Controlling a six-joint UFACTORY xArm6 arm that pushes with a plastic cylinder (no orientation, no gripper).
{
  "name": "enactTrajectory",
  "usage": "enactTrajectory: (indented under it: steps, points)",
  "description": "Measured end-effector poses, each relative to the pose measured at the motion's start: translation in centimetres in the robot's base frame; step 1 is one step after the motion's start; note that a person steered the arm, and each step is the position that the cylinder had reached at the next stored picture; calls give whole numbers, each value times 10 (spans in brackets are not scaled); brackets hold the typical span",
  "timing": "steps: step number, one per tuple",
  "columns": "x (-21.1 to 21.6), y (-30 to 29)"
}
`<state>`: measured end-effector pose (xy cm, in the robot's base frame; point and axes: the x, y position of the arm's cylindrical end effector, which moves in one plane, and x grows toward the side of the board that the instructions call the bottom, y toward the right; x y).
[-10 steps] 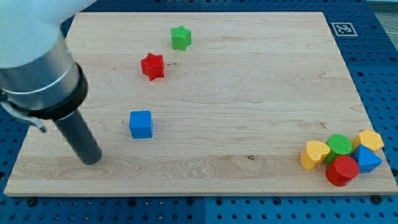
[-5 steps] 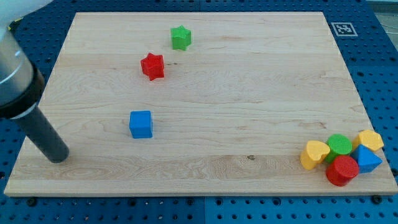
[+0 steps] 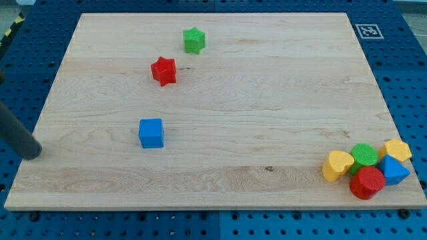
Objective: Place the blue cube above the yellow heart
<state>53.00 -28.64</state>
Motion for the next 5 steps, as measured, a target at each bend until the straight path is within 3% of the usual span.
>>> enactTrajectory:
  steps: [1,5]
  points:
    - [-22,32]
    - [-25,191]
